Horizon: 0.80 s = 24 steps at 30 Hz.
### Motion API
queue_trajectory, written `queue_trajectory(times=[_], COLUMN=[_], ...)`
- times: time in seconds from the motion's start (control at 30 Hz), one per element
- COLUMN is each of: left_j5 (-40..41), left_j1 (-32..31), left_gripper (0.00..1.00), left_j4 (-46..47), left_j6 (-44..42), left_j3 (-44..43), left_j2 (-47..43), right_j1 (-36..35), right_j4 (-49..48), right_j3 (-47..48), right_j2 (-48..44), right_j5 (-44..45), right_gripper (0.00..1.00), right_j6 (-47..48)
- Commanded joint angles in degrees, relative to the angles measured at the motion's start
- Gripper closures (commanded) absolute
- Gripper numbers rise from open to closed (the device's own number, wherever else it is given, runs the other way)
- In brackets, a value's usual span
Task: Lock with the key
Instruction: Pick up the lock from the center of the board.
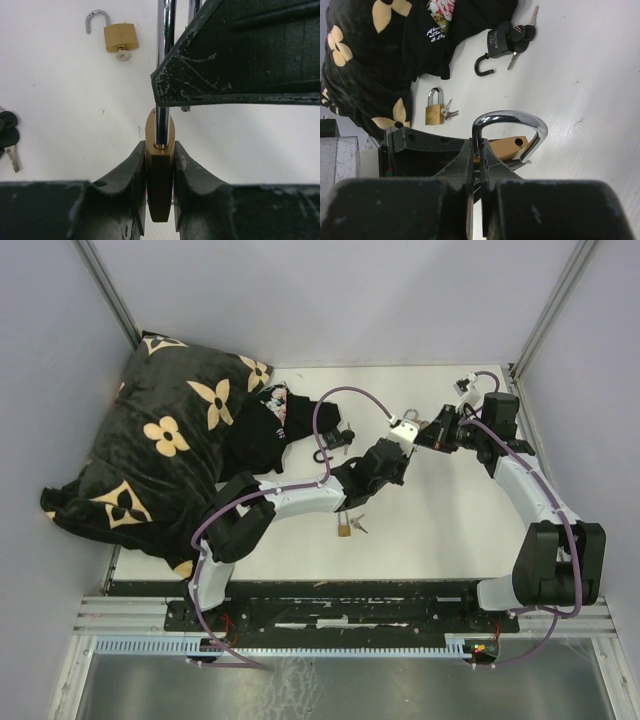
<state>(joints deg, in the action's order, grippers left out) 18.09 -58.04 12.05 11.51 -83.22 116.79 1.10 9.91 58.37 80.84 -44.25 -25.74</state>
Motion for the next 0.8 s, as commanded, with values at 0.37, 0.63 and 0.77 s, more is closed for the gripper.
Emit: queue_trajectory(times=[0.37, 0.63, 0.77], left_j5=[-24.35, -38.21, -39.96], left_j1=[5.79, 6.75, 6.33], left_gripper=[0.97, 0.97, 0.97], left_j4=[4.42, -11.43, -16.25], left_j6=[5.35, -7.30, -12.88], left_j3=[18.08, 25.28, 29.12], left_j2=[-21.88, -37.31, -44.54], right_j1=[0.30, 0.27, 0.19], right_j4=[17.16, 58.70, 79.14], right_j3=[8.25, 13.59, 10.83], right_j2=[-8.34, -12.98, -14.44], right_j5=[-25.76, -38.29, -41.34], right_gripper=[0.37, 0.12, 0.01], right_j6=[31.39, 84.86, 117.23])
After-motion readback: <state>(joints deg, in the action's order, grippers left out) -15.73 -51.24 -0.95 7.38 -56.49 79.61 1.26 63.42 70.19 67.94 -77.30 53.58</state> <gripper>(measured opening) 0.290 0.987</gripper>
